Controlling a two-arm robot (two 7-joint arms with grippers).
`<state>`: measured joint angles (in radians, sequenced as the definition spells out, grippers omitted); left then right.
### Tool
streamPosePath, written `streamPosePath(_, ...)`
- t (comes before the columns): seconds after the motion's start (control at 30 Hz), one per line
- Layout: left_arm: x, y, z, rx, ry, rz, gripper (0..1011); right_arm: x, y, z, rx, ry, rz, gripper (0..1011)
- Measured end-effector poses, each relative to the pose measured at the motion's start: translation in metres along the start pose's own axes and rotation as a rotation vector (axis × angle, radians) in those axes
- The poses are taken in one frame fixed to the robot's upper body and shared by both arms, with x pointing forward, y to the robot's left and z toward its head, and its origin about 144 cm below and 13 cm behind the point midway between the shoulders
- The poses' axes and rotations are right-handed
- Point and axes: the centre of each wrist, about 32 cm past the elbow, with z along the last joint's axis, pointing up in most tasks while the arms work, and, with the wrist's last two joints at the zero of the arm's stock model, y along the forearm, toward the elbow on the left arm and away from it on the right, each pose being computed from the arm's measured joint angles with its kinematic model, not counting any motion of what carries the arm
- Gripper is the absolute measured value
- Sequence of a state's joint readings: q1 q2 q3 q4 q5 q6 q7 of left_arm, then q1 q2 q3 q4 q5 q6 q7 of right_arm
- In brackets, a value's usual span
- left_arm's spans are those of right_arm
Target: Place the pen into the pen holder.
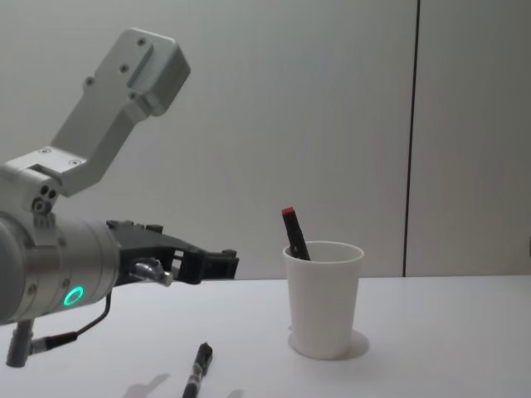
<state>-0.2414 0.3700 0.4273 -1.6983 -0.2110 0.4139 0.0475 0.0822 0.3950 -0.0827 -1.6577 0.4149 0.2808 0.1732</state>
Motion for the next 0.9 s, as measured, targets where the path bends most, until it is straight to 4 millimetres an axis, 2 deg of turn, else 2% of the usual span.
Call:
streamPosePath(0.43,-0.008,-0.002,0.007,0.125,0.028,0.022,1000,0.0,0.0,0.0,0.0,0.0,0.0,1001)
streamPosePath(0.9,-0.018,-0.01,0.003,0.229,0.055,0.034,999,0.0,0.0,0.0,0.0,0.0,0.0,1001)
